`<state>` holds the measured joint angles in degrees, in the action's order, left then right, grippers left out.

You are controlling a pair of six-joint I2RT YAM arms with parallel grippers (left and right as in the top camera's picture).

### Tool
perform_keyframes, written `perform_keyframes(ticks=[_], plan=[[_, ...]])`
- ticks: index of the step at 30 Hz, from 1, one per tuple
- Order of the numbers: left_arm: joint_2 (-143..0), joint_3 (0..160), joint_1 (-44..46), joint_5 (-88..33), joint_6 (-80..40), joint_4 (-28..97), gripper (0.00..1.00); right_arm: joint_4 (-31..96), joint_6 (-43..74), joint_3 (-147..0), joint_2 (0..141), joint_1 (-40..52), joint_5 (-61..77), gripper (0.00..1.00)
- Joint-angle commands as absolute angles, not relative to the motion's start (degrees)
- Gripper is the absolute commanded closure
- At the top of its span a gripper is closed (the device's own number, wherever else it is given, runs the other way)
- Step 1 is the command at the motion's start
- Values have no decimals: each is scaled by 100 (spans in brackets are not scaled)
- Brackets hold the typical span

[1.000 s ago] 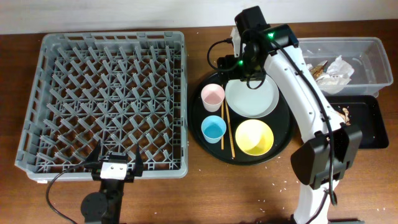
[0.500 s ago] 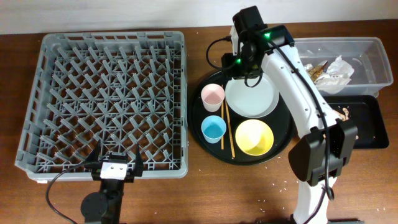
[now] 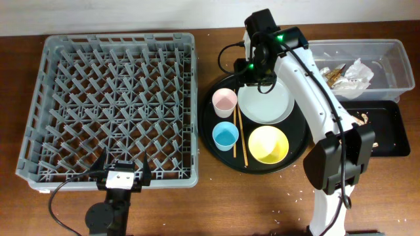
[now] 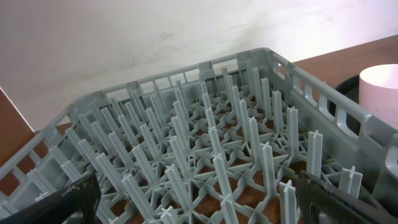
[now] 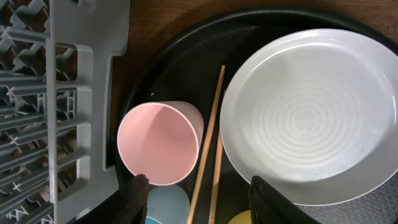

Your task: Sort waste into correct bins and load items into the dishwasher rack

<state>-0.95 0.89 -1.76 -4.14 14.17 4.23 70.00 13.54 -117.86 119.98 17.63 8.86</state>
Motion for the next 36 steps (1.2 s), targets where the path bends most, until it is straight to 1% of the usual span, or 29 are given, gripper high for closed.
perform_keyframes(ticks=[1, 17, 24, 33, 36], plan=[[-73, 51, -204, -475, 1507, 414, 0, 6984, 1398, -11730, 12040, 1763, 834, 46], [-78, 51, -204, -475, 1505, 414, 0, 6932, 1406, -11730, 12040, 1763, 1098, 46], [-78, 51, -204, -475, 1507, 414, 0, 6803, 1852, -11730, 12038, 1763, 1634, 47], [-78, 51, -204, -475, 1507, 416, 0, 6639, 2130, -11730, 12040, 1570, 1584, 47], [-78, 51, -204, -475, 1507, 416, 0, 6884, 2163, -11714, 12132, 1590, 1313, 50]])
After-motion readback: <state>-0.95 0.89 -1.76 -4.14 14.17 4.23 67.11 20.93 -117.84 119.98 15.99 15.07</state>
